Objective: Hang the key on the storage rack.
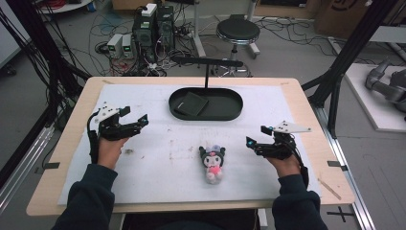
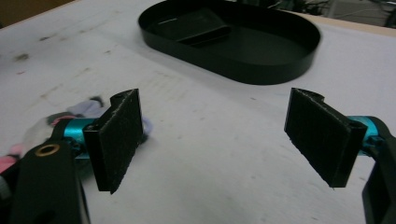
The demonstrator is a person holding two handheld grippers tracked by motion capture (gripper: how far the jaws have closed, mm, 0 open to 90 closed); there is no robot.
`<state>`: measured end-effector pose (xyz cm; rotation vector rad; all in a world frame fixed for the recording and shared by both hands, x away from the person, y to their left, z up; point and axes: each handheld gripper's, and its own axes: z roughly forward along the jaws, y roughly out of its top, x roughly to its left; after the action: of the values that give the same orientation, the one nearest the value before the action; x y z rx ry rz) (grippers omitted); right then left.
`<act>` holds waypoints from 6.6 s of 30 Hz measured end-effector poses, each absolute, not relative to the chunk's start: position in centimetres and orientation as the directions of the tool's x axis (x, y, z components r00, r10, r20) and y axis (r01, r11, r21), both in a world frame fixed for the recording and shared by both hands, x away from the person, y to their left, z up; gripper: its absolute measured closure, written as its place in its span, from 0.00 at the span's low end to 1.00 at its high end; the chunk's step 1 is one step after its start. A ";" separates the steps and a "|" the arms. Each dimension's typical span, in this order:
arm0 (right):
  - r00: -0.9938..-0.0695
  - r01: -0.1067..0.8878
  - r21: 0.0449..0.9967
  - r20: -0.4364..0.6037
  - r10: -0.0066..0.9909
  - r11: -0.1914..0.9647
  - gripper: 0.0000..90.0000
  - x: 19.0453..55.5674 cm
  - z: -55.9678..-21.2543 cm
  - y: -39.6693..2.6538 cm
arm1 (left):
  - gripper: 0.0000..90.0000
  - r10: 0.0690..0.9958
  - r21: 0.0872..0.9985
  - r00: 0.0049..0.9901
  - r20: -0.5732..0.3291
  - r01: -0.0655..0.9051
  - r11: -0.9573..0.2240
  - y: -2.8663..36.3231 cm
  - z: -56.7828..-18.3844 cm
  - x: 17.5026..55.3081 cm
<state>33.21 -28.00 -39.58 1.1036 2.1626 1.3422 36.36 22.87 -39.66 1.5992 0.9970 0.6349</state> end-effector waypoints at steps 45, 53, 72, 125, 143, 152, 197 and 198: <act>-0.926 0.138 0.700 -0.160 0.343 0.700 0.57 33.2 -39.5 -23.2 | 0.29 0.857 0.949 0.508 -0.085 0.303 -0.085 23.6 -41.2 35.6; -0.816 0.291 0.727 -0.151 0.559 0.622 0.24 33.9 -40.6 -23.8 | 0.29 0.855 0.950 0.511 -0.091 0.302 -0.079 23.6 -41.2 35.5; -0.548 0.613 0.629 -0.097 0.831 0.478 0.23 32.5 -41.5 -23.8 | 0.30 0.856 0.950 0.508 -0.094 0.303 -0.075 23.7 -41.1 35.5; -0.680 0.300 0.873 -0.087 0.728 0.384 0.41 45.0 -29.2 -25.3 | 0.30 0.838 0.954 0.529 -0.133 0.298 -0.037 24.3 -41.4 35.5; -0.564 0.346 0.889 -0.058 0.824 0.300 0.41 50.5 -28.8 -25.0 | 0.30 0.840 0.953 0.522 -0.151 0.304 -0.017 24.8 -41.5 35.5; -0.508 0.449 0.792 -0.155 0.848 0.414 0.41 50.8 -30.7 -25.3 | 0.30 0.841 0.952 0.520 -0.150 0.305 -0.019 24.8 -41.5 35.5; -0.578 0.394 0.844 -0.079 0.812 0.363 0.24 38.1 -37.8 -29.9 | 0.30 0.837 0.952 0.523 -0.161 0.306 -0.008 24.6 -41.6 35.6; -0.573 0.392 0.848 -0.079 0.816 0.357 0.24 37.6 -38.0 -30.0 | 0.30 0.838 0.952 0.521 -0.160 0.306 -0.009 24.6 -41.6 35.6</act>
<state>37.64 -30.05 -38.03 1.0468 2.1274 1.1289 35.61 24.63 -41.63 1.5777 1.0079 0.5605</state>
